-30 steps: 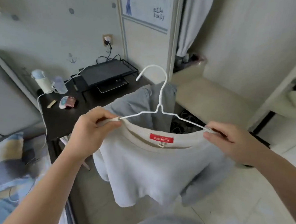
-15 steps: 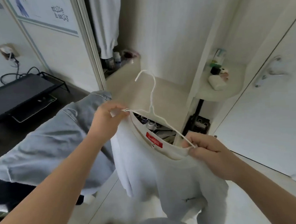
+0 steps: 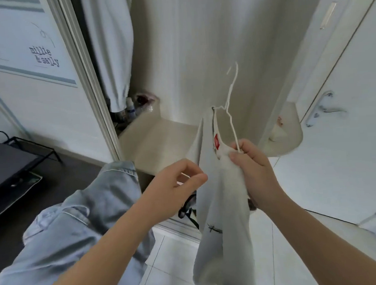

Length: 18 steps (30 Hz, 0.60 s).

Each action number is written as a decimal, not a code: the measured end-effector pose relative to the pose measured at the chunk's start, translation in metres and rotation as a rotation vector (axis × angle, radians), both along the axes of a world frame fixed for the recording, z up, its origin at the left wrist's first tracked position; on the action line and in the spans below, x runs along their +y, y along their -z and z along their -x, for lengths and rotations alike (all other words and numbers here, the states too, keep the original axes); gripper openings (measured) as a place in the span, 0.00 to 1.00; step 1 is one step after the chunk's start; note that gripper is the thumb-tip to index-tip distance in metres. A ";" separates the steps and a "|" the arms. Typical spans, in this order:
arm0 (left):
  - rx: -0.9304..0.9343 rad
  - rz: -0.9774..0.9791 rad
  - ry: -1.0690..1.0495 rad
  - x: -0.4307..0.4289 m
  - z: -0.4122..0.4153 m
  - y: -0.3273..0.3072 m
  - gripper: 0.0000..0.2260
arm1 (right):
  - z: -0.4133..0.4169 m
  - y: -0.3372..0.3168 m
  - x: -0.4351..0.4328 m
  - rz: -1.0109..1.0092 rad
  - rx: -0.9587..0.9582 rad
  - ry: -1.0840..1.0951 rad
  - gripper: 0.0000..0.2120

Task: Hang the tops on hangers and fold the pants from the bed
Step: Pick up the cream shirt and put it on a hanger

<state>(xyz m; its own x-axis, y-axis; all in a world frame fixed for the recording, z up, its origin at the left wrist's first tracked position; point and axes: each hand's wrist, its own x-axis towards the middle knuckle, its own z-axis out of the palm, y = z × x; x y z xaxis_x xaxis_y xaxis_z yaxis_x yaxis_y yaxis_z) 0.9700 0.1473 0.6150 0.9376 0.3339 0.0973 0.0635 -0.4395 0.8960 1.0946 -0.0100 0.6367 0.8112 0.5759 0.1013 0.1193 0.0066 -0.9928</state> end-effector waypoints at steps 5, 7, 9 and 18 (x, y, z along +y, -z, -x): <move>-0.018 -0.056 0.085 0.037 0.003 -0.037 0.15 | -0.017 -0.037 0.069 -0.080 -0.085 0.092 0.07; -0.035 -0.132 0.067 0.054 0.002 -0.050 0.19 | -0.023 -0.054 0.097 -0.115 -0.101 0.096 0.06; -0.078 -0.155 0.029 0.069 0.001 -0.063 0.22 | -0.027 -0.074 0.125 -0.152 -0.126 0.104 0.07; -0.276 -0.425 -0.128 0.147 -0.050 -0.153 0.12 | -0.053 -0.215 0.223 -0.267 -0.350 0.100 0.12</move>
